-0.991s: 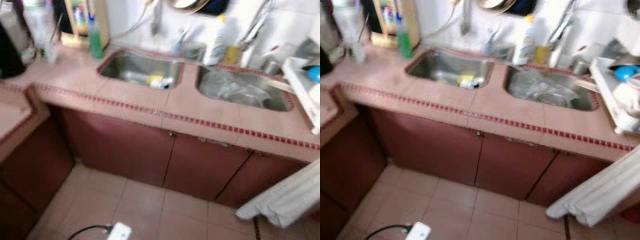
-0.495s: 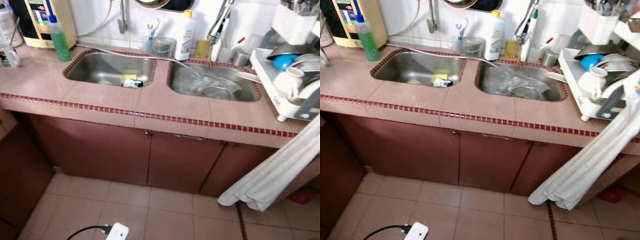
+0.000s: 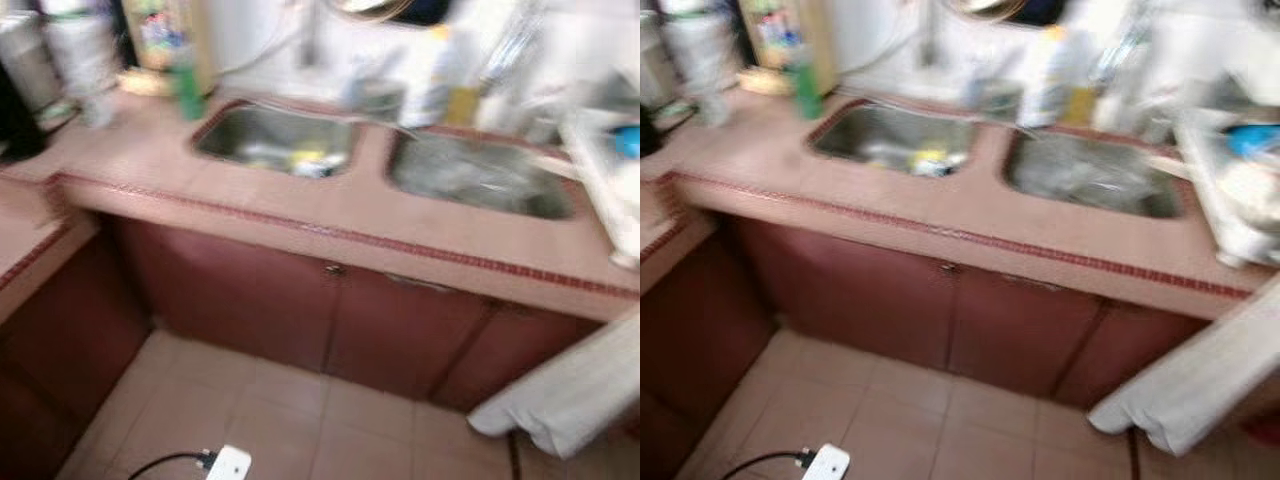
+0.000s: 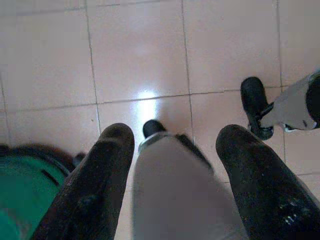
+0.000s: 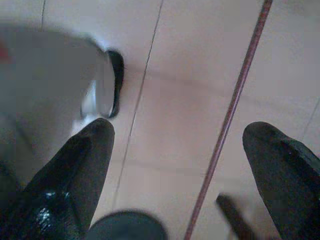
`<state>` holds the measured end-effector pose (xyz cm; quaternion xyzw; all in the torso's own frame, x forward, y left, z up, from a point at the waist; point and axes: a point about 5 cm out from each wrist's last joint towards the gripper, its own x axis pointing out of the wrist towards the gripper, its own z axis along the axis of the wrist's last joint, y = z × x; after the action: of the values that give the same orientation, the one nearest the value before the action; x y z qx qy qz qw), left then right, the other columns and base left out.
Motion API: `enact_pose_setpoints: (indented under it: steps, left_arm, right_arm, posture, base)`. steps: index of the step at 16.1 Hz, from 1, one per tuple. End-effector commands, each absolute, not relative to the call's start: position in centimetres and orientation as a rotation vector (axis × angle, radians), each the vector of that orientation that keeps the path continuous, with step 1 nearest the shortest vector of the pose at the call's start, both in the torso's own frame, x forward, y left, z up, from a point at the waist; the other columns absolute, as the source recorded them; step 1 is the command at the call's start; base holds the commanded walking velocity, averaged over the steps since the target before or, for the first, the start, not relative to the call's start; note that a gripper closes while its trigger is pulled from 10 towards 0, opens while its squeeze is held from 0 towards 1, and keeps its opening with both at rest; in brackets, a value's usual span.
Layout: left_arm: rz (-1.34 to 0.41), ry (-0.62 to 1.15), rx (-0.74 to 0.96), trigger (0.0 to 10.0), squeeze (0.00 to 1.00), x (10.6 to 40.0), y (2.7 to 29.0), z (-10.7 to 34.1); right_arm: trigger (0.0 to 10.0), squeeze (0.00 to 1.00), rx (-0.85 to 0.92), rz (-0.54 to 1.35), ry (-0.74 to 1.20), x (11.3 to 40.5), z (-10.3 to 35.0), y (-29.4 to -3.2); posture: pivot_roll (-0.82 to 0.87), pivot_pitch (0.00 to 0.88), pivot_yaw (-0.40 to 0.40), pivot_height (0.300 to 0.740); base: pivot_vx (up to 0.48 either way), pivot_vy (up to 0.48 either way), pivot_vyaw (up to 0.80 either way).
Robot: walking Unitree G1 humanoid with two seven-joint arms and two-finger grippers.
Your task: Kitchen organization
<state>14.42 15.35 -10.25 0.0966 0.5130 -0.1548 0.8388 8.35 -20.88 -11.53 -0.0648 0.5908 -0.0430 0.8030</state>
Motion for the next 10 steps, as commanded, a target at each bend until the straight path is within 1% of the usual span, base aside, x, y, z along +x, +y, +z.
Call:
enact_pose_setpoints:
  steps: [1, 2, 3, 6, 9, 10]
  left_arm:
    - [-0.331, 1.1, 0.208, 10.0, 0.0, 14.01, 15.27, -10.41]
    - [-0.328, 1.103, 0.205, 10.0, 0.0, 13.95, 15.26, -10.43]
    - [-0.328, 1.104, 0.204, 10.0, 0.0, 13.93, 15.22, -10.44]
    - [-0.325, 1.106, 0.2, 10.0, 0.0, 13.94, 15.07, -10.45]
    - [-0.328, 1.102, 0.205, 10.0, 0.0, 14.01, 15.0, -10.43]
    - [-0.329, 1.102, 0.207, 10.0, 0.0, 14.03, 15.01, -10.43]
  right_arm:
    - [10.0, 0.0, -0.115, -0.095, 1.269, 8.33, -11.58, -20.62]
    - [10.0, 0.0, -0.111, -0.098, 1.269, 8.33, -11.58, -20.6]
    - [10.0, 0.0, -0.11, -0.099, 1.268, 8.35, -11.58, -20.59]
    - [10.0, 0.0, -0.109, -0.099, 1.267, 8.38, -11.58, -20.57]
    - [10.0, 0.0, -0.111, -0.098, 1.26, 8.44, -11.56, -20.56]
    - [10.0, 0.0, -0.114, -0.095, 1.259, 8.46, -11.55, -20.57]
  posture:
    - [-0.06, 0.0, -0.041, 0.74]
    - [-0.06, 0.0, -0.04, 0.74]
    - [-0.06, 0.0, -0.04, 0.74]
    - [-0.06, 0.0, -0.038, 0.74]
    - [-0.06, 0.0, -0.038, 0.74]
    - [-0.06, 0.0, -0.038, 0.74]
  base:
    - [0.0, 0.0, -0.71]
    - [0.0, 0.0, -0.69]
    - [0.0, 0.244, -0.69]
    - [0.0, 0.472, -0.69]
    - [0.0, 0.0, -0.61]
    - [0.0, 0.0, 0.0]
